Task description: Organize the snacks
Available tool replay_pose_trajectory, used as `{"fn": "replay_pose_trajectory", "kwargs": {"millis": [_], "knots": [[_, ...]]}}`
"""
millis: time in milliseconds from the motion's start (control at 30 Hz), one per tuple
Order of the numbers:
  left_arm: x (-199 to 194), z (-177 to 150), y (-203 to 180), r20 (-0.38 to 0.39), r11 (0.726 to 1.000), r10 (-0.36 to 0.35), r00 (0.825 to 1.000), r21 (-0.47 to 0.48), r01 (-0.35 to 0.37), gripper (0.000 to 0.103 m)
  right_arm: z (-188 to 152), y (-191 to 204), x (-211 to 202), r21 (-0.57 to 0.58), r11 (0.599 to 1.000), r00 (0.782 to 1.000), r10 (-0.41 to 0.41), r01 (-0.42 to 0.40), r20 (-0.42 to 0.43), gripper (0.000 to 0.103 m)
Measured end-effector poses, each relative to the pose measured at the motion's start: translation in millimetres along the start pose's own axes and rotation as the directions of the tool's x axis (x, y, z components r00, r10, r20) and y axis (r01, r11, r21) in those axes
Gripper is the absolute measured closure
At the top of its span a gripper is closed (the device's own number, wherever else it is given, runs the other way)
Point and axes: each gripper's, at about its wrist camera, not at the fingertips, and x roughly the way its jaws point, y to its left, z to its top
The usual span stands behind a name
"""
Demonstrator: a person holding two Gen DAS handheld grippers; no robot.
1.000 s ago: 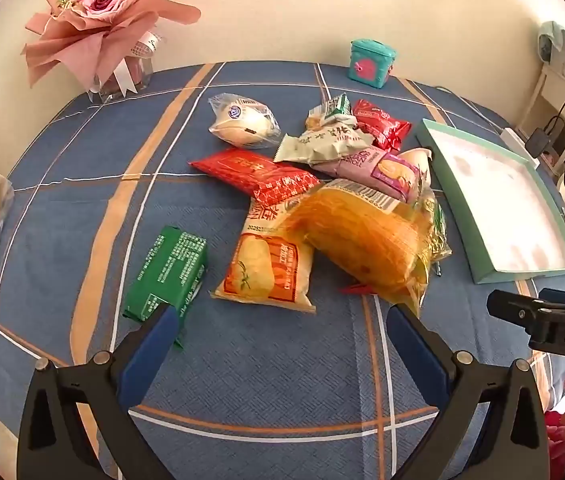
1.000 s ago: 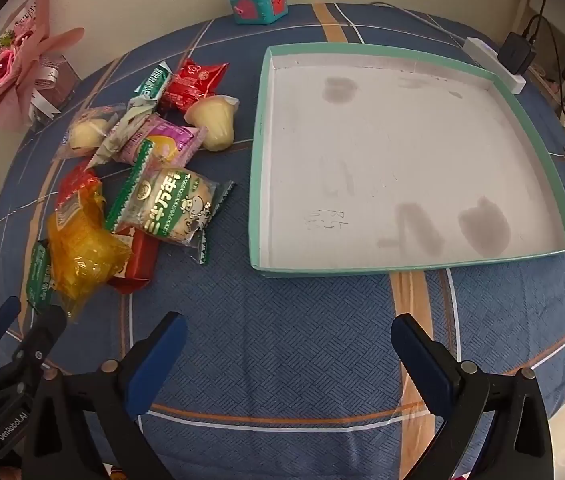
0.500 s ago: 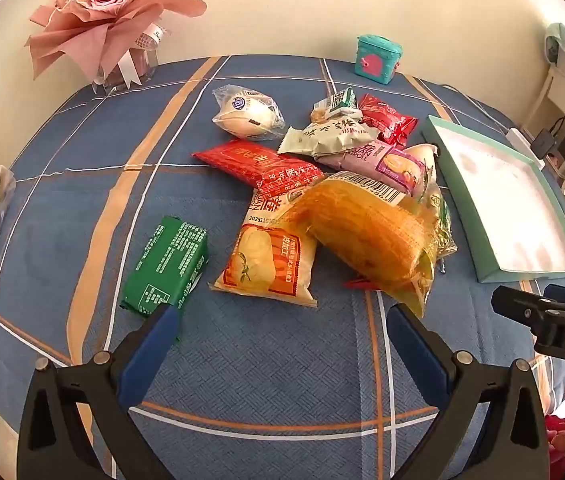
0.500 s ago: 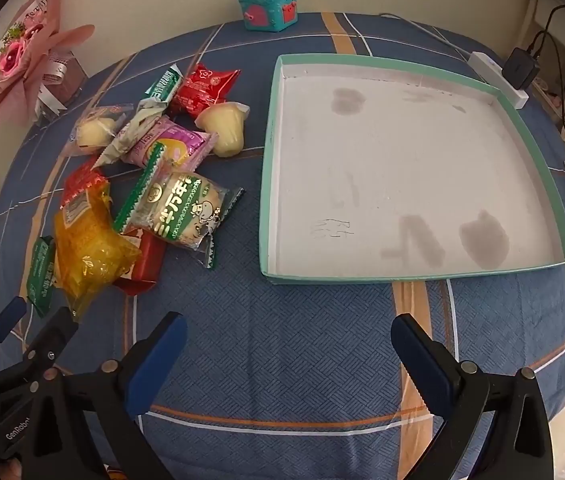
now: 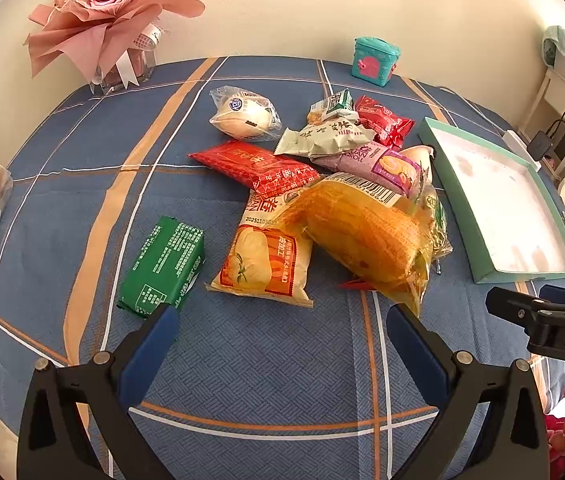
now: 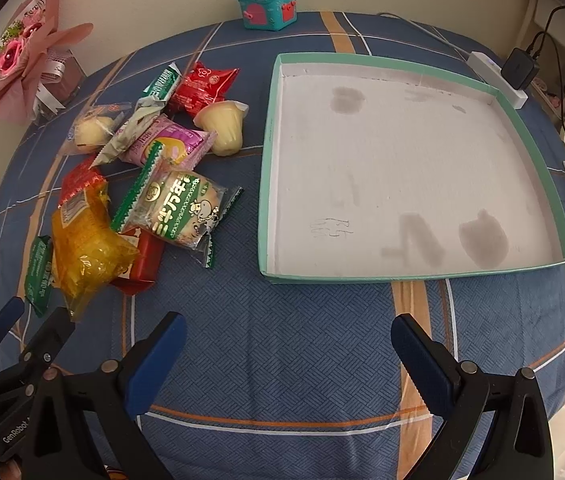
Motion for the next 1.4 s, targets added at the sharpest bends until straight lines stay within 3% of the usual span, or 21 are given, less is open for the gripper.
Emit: {"fn": "replay_pose_trajectory", "kwargs": {"millis": [1400], "knots": [[2.2, -1.4, 8.9, 0.002, 0.998, -0.030, 1.000, -0.050, 0.031, 0.000, -0.7, 2.0, -2.8, -0.011, 1.000, 1.000, -0.010, 0.010, 0.008, 0.000]]}}
